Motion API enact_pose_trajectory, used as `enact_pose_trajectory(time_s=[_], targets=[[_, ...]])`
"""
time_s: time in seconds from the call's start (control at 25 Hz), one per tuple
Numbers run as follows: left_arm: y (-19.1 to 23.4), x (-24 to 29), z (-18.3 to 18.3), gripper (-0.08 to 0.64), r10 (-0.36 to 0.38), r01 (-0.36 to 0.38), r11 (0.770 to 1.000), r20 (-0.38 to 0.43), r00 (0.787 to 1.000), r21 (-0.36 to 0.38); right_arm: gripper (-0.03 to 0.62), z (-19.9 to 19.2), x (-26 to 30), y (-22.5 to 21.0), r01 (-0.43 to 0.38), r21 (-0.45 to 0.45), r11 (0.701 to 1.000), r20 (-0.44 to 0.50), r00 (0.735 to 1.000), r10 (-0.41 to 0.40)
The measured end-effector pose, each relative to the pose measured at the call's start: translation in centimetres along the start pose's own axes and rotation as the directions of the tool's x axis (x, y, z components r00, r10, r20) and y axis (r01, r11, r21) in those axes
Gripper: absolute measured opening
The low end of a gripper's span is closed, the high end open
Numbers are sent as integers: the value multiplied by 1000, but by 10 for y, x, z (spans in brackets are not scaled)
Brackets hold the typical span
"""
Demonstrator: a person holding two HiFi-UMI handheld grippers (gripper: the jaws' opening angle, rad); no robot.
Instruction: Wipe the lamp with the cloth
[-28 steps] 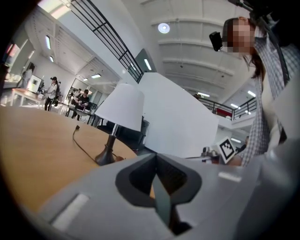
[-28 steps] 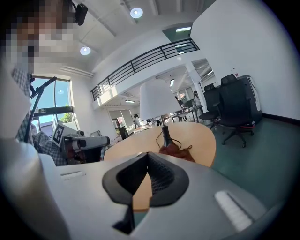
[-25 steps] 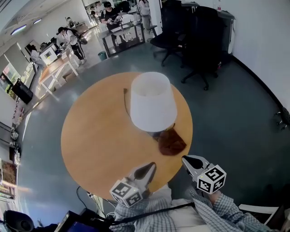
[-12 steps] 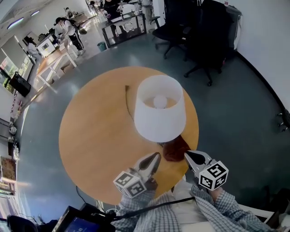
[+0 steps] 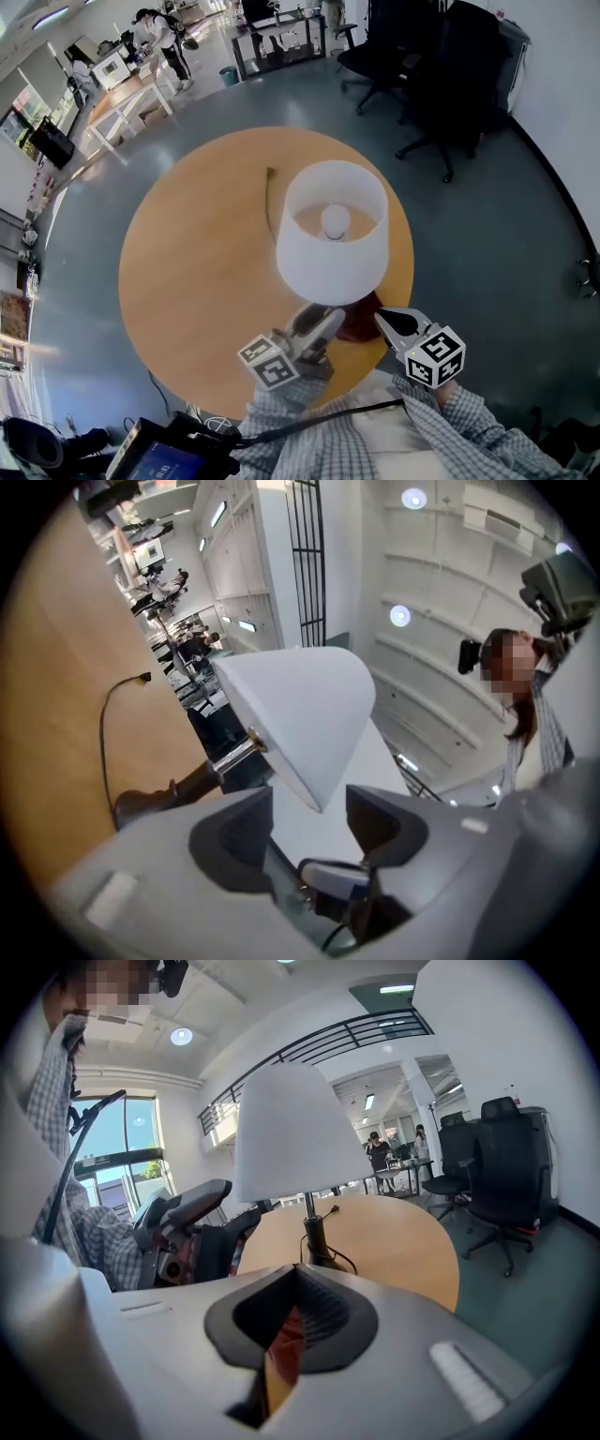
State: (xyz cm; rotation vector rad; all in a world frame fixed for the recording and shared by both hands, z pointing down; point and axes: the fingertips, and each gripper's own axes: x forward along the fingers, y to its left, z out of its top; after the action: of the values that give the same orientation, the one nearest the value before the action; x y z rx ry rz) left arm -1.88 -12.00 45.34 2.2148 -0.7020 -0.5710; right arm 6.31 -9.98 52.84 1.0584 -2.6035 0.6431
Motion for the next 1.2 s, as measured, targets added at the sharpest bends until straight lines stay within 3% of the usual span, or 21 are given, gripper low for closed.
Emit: enact_pose_trajectory(time_s=[0.2, 0.44, 0.52, 0.6, 0.72, 0.88, 0.96, 1.04, 1.2], targets=[[-7, 7, 12, 224, -30, 33, 999, 97, 995, -37, 5, -14, 6, 4, -49, -77, 996, -77, 996, 43], [-17, 8, 14, 180, -44, 47, 998, 103, 994, -30, 5, -41, 26, 10, -145, -237, 961, -240, 967, 87], [-16, 8, 15, 165, -32, 34, 999, 113, 993, -22, 119, -55, 39, 17, -215, -287, 933, -315, 941, 120], [-13, 9, 16, 162, -19, 21, 1000, 117, 993, -19, 179, -66, 52, 27, -284, -336, 898, -383, 912, 146], [-12, 7, 15, 161, -2, 4, 1000, 121, 993, -18, 239, -83, 68, 38, -352, -401, 845, -470, 872, 140], [-13, 6, 14, 161, 12, -9, 1000, 127, 992, -22, 275, -117, 83, 34, -374, -455, 808, -552, 831, 74], [-11, 8, 15, 161, 16, -14, 1000, 126, 992, -21, 241, -117, 89, 25, -337, -461, 821, -533, 845, 47], [-8, 12, 17, 161, 19, -17, 1000, 124, 992, -19, 130, -106, 91, 14, -286, -413, 865, -489, 871, 54], [-10, 6, 13, 161, 27, -25, 1000, 121, 992, -15, 104, -99, 76, 3, -228, -250, 941, -406, 907, 112]])
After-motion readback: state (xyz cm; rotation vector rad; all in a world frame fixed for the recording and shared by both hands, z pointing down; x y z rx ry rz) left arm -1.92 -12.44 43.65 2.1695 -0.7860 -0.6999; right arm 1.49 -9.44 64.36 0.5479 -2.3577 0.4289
